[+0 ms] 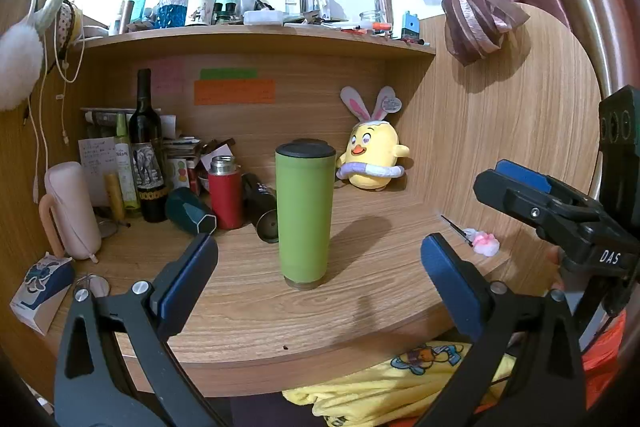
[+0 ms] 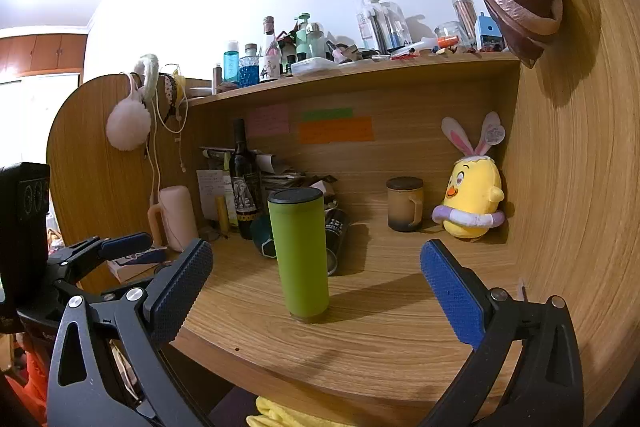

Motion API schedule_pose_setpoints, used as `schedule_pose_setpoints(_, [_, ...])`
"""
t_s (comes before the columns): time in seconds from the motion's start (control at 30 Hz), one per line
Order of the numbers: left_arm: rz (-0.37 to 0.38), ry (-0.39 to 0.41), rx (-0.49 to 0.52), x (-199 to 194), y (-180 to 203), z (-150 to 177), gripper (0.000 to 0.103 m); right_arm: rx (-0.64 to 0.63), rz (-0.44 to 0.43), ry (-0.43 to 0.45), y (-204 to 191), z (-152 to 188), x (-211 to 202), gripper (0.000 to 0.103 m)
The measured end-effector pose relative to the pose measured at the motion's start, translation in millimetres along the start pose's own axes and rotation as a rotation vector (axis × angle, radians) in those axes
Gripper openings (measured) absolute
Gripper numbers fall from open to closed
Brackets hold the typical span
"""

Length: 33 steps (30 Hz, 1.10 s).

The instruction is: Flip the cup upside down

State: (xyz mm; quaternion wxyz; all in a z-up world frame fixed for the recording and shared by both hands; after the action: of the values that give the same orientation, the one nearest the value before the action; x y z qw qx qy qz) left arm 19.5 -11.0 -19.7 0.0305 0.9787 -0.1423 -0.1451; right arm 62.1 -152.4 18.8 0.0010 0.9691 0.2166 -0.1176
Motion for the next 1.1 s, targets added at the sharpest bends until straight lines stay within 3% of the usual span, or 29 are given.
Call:
schedule_pose_setpoints(0.63, [0.004,0.004,-0.005,0.1,-1.7,0.8,0.103,-0.007,-0.010,-0.009,-1.4,-0.2,-2.8,0.103])
schedule_pose_setpoints(0.87, [0.037,-0.011,-0.009,1.9,-1.4,0.9,0.103,-0.015,-0.016,-0.019,-4.1,1.1,1.0,0.103])
schedule_pose_setpoints(1.1, [0.015,-0.006,-0.007,1.5,-1.9,0.9,0.103,-0.027,-0.020,-0.025,-6.9,2.8,4.6,0.103])
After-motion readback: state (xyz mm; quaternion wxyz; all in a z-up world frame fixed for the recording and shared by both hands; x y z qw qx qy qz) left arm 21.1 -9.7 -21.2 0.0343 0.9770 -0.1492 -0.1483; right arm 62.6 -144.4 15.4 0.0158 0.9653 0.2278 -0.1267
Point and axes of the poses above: each gripper's, at about its wrist camera, not at the fingertips, and x roughly the way its jaws point, y to its right, z to its underside, the point moved 6 cm from there along x, roughly the way its jaws point, and after that the axes turned 12 degrees about z, right-handed, at the moved point
